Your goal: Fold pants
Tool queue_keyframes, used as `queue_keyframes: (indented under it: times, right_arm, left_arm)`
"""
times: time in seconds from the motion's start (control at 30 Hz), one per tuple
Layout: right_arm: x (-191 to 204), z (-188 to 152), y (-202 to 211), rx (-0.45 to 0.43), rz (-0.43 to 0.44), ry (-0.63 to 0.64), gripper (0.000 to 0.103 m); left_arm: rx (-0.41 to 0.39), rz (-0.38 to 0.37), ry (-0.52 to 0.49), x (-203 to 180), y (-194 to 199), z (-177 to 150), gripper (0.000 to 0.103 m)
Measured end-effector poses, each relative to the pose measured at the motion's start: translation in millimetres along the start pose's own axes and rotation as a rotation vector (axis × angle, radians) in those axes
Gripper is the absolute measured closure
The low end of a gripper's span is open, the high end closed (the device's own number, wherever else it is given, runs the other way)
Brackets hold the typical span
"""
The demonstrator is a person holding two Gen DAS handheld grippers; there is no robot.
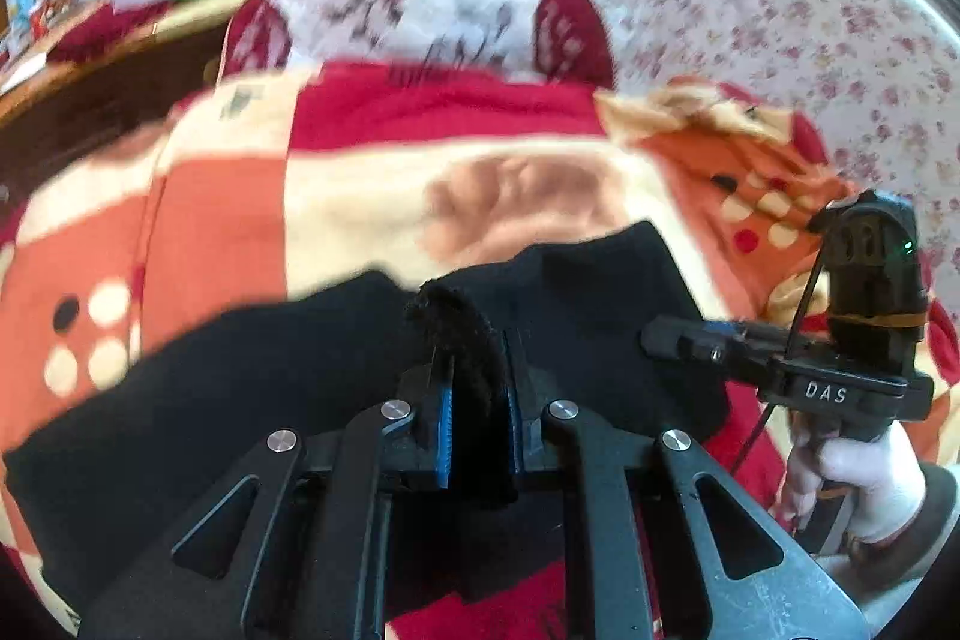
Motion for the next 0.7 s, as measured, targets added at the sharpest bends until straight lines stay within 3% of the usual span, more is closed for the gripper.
queue_keyframes:
  times: [0.07,0.13,0.23,0.33,0.43,0.7]
  right_arm:
    - [-2,-3,-13,0.035,-0.045,0.013,0.070]
    - [-2,-2,-17,0.042,-0.050,0.014,0.061]
    - [5,2,-8,0.048,-0.131,0.095,0.051]
    - [7,5,4,0.032,-0.165,0.120,0.051]
    - [8,8,17,-0.001,-0.146,0.103,0.051]
    - [40,21,12,-0.004,-0.088,0.187,0.051]
  left_arm:
    - [0.020,0.030,0.043,11,-15,-10,0.090]
    - [0.005,0.004,0.103,20,-17,-15,0.086]
    - [-0.007,-0.014,0.162,25,-8,-14,0.081]
    - [-0.035,0.031,0.161,27,6,-14,0.081]
    - [-0.068,0.082,0.152,30,23,-15,0.081]
    - [-0.124,0.056,0.183,23,50,-13,0.081]
Point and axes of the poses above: each gripper's, at about its wrist camera, not at the fingertips, and y roughly against the way its jaws point, x to its left, z to its top, the point moved 1 cm from there along -y, roughly the way its jaws point, and after that the axes turned 5 degrees about y, right-handed, at the moved point
